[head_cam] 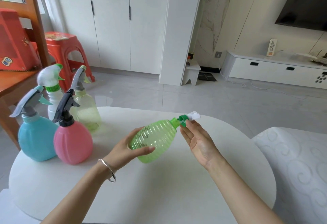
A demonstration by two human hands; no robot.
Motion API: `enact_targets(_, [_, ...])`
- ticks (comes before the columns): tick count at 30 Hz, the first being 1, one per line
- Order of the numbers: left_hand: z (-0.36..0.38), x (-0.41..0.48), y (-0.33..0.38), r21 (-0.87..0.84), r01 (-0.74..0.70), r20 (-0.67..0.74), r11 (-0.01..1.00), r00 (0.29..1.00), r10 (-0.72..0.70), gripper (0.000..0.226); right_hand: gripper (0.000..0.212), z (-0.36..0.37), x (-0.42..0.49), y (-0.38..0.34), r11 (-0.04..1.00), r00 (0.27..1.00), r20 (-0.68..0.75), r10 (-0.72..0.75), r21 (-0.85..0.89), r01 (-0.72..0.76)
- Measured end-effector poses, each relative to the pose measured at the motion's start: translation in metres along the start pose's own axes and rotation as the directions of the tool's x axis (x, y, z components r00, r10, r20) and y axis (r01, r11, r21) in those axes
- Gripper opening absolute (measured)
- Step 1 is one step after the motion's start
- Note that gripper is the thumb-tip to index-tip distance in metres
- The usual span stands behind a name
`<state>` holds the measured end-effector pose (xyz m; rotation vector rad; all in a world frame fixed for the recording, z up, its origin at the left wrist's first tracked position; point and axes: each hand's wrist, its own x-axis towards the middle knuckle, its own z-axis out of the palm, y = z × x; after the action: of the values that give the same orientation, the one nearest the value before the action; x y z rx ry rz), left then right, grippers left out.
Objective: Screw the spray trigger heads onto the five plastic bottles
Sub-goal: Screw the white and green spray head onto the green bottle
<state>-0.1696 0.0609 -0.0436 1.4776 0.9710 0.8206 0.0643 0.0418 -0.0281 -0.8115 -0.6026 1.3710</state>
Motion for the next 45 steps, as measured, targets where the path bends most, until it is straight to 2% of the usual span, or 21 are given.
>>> enact_targets(5, [0.001,0.003,-0.001,-0.056,0.052,0.002,0.997,0.999,-0.052,0.079,0.02,0.004,-0.001,-0.003,0.998,0.994,0.094,0.047,-0.047,-0.043])
enact_targets(7, [0.001,0.004,-0.004,-0.144,0.091,0.0,0.985,0.996,-0.092,0.083,0.014,0.004,-0.001,-0.002,0.995,0.991,0.114,0.074,-0.081,-0.065])
enact_targets(9, [0.001,0.007,-0.007,-0.29,0.164,0.003,0.943,0.985,-0.17,0.08,0.017,0.004,0.0,0.0,0.988,0.992,0.105,0.073,-0.146,-0.057])
enact_targets(11, [0.001,0.009,-0.01,-0.375,0.22,0.008,0.9,0.972,-0.235,0.062,0.025,0.005,0.0,0.001,0.969,0.996,0.071,0.044,-0.248,-0.025])
enact_targets(12, [0.001,0.01,-0.01,-0.392,0.245,0.008,0.887,0.965,-0.263,0.057,0.03,0.006,-0.001,0.002,0.953,0.998,0.054,0.023,-0.302,-0.006])
enact_targets(14, [0.002,0.01,-0.011,-0.393,0.313,0.011,0.865,0.942,-0.336,0.059,0.042,0.009,-0.002,0.004,0.917,0.999,0.047,-0.018,-0.396,0.036])
enact_targets(17, [0.002,0.009,-0.013,-0.362,0.447,0.075,0.818,0.888,-0.453,0.067,0.031,0.01,-0.005,0.007,0.862,0.993,0.108,-0.04,-0.5,0.089])
enact_targets(19, [0.0,0.009,-0.014,-0.353,0.522,0.14,0.776,0.85,-0.508,0.071,0.026,0.009,-0.007,0.006,0.843,0.99,0.129,-0.056,-0.525,0.116])
enact_targets(24, [0.004,0.007,-0.013,-0.413,0.592,0.294,0.693,0.806,-0.513,0.076,0.043,0.013,-0.007,0.003,0.899,0.985,0.174,-0.021,-0.428,0.095])
enact_targets(27, [0.006,0.007,-0.006,-0.418,0.524,0.262,0.742,0.852,-0.454,0.071,0.045,0.014,-0.005,0.002,0.905,0.986,0.158,-0.052,-0.41,0.113])
enact_targets(29, [0.006,0.007,-0.005,-0.418,0.363,0.177,0.833,0.932,-0.317,0.067,0.041,0.011,-0.004,0.004,0.917,0.994,0.063,-0.085,-0.385,0.102])
enact_targets(31, [0.004,0.007,-0.004,-0.337,0.217,0.091,0.916,0.976,-0.198,0.092,0.039,0.008,-0.003,0.009,0.931,0.997,-0.016,-0.076,-0.358,0.065])
enact_targets(33, [0.001,0.005,-0.003,-0.314,0.22,0.153,0.924,0.972,-0.179,0.107,0.039,0.005,-0.004,0.013,0.943,0.997,-0.053,-0.059,-0.331,0.038])
enact_targets(36, [0.005,0.002,-0.002,-0.307,0.378,0.282,0.873,0.913,-0.296,0.063,0.039,0.002,-0.004,0.013,0.945,0.997,-0.05,-0.054,-0.325,0.035])
enact_targets(37, [0.005,0.001,-0.002,-0.306,0.393,0.273,0.867,0.909,-0.316,0.059,0.039,0.003,-0.004,0.013,0.942,0.998,-0.047,-0.047,-0.335,0.028])
enact_targets(38, [0.006,0.002,-0.003,-0.31,0.352,0.212,0.883,0.931,-0.297,0.064,0.04,0.003,-0.004,0.014,0.939,0.998,-0.051,-0.043,-0.344,0.023])
enact_targets(40, [0.003,0.002,-0.005,-0.32,0.192,0.059,0.928,0.981,-0.183,0.099,0.043,0.001,-0.003,0.015,0.933,0.996,-0.079,-0.053,-0.358,0.021])
enact_targets(41, [-0.001,0.001,-0.006,-0.262,0.14,0.029,0.955,0.99,-0.137,0.114,0.042,0.001,-0.002,0.016,0.932,0.994,-0.094,-0.056,-0.362,0.019])
enact_targets(42, [-0.004,0.001,-0.008,-0.186,0.105,0.027,0.977,0.994,-0.102,0.117,0.041,0.0,-0.002,0.017,0.933,0.993,-0.105,-0.055,-0.361,0.013])
enact_targets(43, [-0.004,0.002,-0.005,-0.139,0.097,0.044,0.985,0.995,-0.092,0.109,0.039,0.001,-0.002,0.018,0.934,0.993,-0.106,-0.05,-0.357,0.009])
enact_targets(45, [-0.005,0.001,-0.001,-0.153,0.161,0.118,0.975,0.983,-0.144,0.095,0.04,0.003,-0.003,0.02,0.933,0.996,-0.081,-0.046,-0.36,0.014])
